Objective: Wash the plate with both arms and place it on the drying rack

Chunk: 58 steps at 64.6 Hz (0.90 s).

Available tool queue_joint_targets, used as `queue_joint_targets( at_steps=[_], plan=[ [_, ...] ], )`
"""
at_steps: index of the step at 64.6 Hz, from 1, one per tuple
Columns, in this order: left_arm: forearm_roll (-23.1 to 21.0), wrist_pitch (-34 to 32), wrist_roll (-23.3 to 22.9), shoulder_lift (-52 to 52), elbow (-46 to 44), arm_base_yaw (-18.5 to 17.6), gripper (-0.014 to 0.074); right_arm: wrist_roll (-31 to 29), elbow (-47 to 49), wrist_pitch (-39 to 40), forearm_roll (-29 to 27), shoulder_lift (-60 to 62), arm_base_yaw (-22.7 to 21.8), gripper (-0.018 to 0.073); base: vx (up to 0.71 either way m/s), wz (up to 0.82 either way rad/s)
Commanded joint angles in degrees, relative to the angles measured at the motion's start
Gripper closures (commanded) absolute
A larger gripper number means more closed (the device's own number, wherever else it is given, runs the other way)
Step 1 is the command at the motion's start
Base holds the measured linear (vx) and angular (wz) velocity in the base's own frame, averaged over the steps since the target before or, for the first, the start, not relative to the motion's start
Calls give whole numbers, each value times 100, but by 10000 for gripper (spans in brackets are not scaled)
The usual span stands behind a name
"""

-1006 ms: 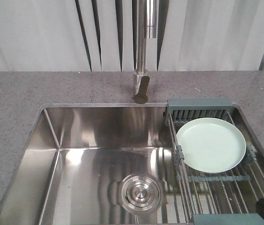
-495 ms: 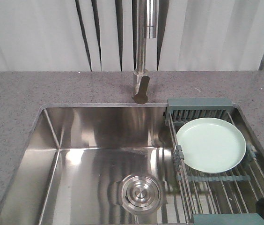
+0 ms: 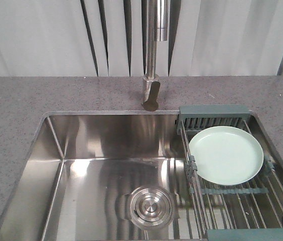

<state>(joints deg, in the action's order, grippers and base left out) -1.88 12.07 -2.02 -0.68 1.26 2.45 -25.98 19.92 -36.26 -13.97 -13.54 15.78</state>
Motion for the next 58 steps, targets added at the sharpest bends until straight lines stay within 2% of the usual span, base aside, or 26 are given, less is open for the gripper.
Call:
queue_joint_targets(
  at_steps=[1, 7, 16, 22, 38, 45, 58],
  plan=[
    [-14, -400, -51, -82, -120, 7, 603, -19, 149, 332, 444, 207, -3, 564, 0, 0],
    [-14, -400, -51, -82, -120, 7, 603, 48, -46, 550, 917, 531, -3, 564, 0, 0],
    [-14, -400, -51, -82, -120, 7, 603, 355, -691, 1163, 1106, 1004, -3, 564, 0, 0],
    [-14, -400, -51, -82, -120, 7, 603, 594, -1139, 1584, 1106, 1312, -94, 564, 0, 0],
    [-14, -400, -51, -82, -120, 7, 603, 1466, -2092, 3170, 516, 1446, -1010, 564, 0, 0],
    [-14, -400, -51, -82, -120, 7, 603, 1541, -2175, 3626, 432, 1446, -1072, 564, 0, 0],
    [-14, -400, -51, -82, -120, 7, 603, 1547, -2176, 3934, 475, 1446, -1072, 564, 0, 0]
  ],
)
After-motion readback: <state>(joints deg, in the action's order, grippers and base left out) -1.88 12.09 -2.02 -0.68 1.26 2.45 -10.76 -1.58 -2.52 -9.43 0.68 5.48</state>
